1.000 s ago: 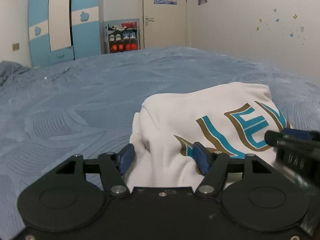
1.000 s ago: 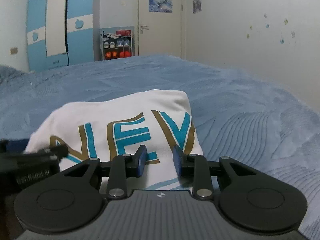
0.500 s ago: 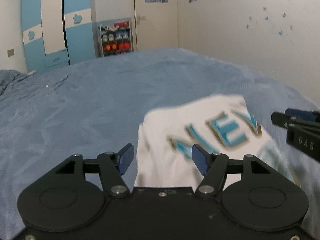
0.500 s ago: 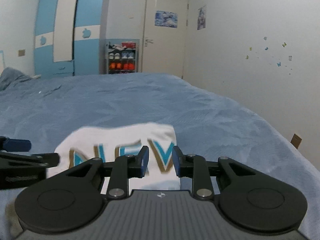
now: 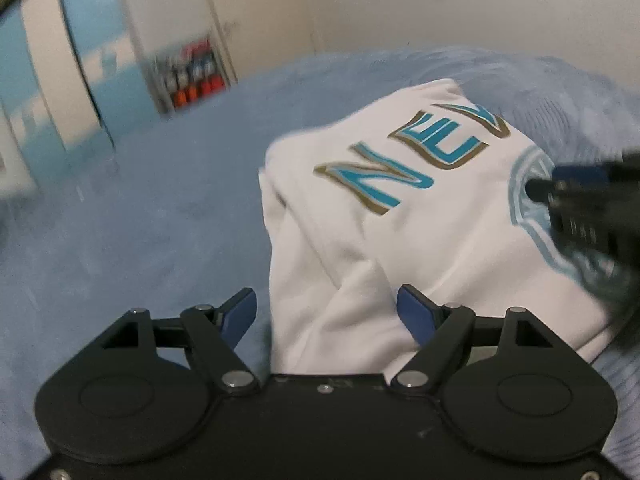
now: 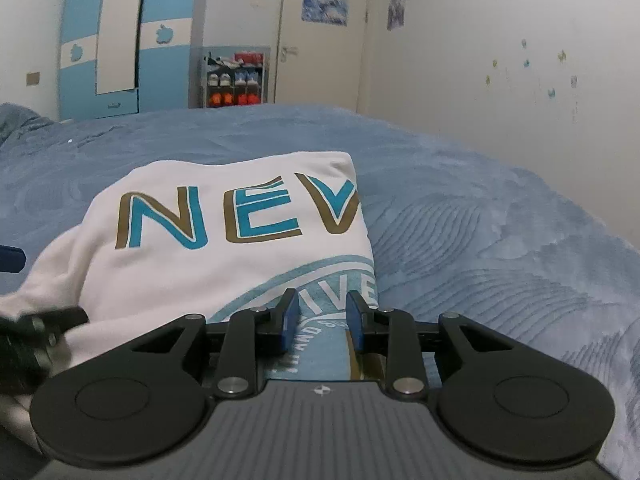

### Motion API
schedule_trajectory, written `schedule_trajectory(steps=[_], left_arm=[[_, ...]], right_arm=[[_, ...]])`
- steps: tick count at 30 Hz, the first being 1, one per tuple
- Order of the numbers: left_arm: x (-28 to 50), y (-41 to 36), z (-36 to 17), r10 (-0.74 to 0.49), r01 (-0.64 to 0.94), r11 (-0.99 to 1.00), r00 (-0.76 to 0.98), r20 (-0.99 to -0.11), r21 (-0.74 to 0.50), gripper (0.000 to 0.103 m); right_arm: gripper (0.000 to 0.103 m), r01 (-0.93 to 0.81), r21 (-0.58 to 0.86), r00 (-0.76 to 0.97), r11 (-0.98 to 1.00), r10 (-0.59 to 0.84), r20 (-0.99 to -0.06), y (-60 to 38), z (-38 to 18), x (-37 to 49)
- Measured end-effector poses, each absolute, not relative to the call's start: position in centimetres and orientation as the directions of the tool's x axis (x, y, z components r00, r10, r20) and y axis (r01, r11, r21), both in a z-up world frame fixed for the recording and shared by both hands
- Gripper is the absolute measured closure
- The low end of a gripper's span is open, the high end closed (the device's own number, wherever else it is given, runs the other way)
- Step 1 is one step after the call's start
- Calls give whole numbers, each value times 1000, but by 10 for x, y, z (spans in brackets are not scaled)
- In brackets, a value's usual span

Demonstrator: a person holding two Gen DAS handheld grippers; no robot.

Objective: Fold small clothes

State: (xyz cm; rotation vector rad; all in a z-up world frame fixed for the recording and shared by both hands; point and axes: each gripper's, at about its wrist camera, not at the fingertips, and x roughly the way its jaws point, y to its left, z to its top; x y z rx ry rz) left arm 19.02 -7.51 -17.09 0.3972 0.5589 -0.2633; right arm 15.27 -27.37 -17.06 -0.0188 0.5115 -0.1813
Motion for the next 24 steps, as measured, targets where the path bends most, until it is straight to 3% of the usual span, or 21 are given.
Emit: schedule_trajectory(steps=[2,4,5,9,10,16,24], left_arm=[[177,-88,-162,-97,344,855,840,-533,387,24],[175,-92,-149,-92,361,831,840,-535,423,24],[178,-99,-141,-98,371,830,832,-545,416,24],[177,-99,-104,-90,385,833,803,-589,397,24],[176,-98,-93,-88,383,839,797,-598,387,24],[158,-79,-51,-176,380,905,744,-645,192,24],[132,-71,-52,-160,339,931,711,-685,133,24]], right_arm=[[69,190,-59,825,980,-192,-531,-274,-159,158],[54,241,-75,789,968,-241,-565,-271,-144,159],[52,254,-75,784,964,-251,-569,-271,-134,157],[23,223,-33,789,974,-200,-581,-270,-92,139],[20,222,-24,776,975,-191,-601,-271,-86,136],[20,211,68,743,975,-115,-659,-273,-60,104],[20,141,38,740,989,-80,-668,-256,-58,76]])
